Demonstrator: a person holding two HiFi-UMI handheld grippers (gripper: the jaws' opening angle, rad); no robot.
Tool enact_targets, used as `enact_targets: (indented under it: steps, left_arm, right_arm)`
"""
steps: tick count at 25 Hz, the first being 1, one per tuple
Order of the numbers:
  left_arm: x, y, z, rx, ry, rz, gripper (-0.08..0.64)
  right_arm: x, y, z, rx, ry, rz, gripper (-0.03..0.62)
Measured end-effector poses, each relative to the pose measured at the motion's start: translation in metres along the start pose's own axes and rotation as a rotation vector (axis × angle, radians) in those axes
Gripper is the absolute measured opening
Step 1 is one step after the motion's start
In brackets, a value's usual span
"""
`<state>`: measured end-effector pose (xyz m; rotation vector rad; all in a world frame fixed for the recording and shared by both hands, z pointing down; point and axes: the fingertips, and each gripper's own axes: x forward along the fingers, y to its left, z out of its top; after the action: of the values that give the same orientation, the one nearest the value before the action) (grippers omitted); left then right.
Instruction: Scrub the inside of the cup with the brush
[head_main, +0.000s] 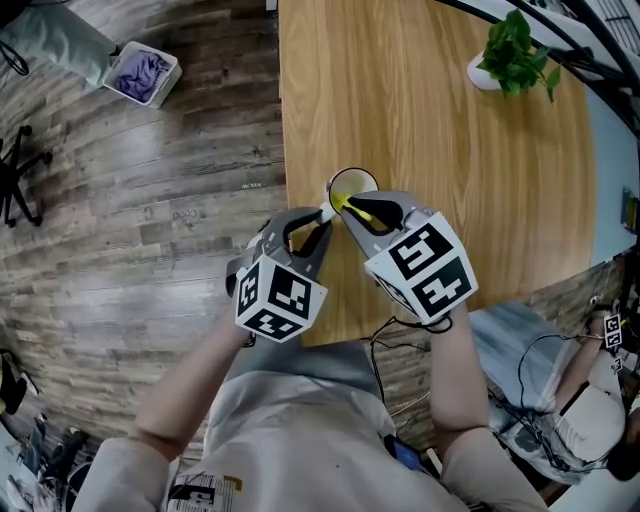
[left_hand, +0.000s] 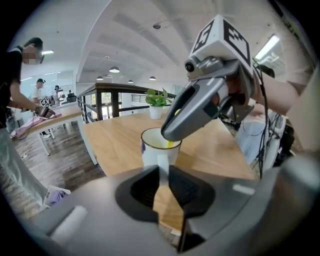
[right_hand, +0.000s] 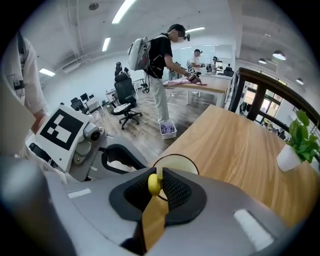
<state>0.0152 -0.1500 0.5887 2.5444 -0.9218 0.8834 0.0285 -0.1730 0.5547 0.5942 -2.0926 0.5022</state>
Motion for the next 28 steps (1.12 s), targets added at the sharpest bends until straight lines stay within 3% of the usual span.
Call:
enact_targets:
  steps: [6, 10, 14, 20, 24, 28]
  left_arm:
    - [-0.001, 0.001, -0.002, 0.009, -0.005, 0.005, 0.055]
    - [-0.003, 0.001, -0.002, 0.000, 0.001, 0.011, 0.054]
    - [-0.002, 0.001, -0.001, 0.006, 0.010, 0.013, 0.054]
    - [-0.002, 0.003, -0.001, 0.011, 0.018, 0.021, 0.055]
    - [0.000, 0.004, -0.001, 0.025, 0.023, 0.022, 0.054]
    - [0.001, 0.002, -0.001, 0.042, 0.016, 0.021, 0.054]
  right_arm:
    - [0.003, -0.014, 0.025, 0.033, -0.164, -0.063, 0.034]
    - [-0.004, -0.026, 0.033, 0.012, -0.203, -0.141, 0.034]
    - [-0.012, -0.039, 0.018, -0.017, -0.120, -0.200, 0.035]
    - [-0.016, -0.016, -0.017, -0.089, 0.147, -0.148, 0.035]
    - [-0.011, -0.001, -0.016, 0.011, 0.143, -0.047, 0.035]
    - [-0.004, -0.003, -0.004, 0.053, 0.056, -0.031, 0.037]
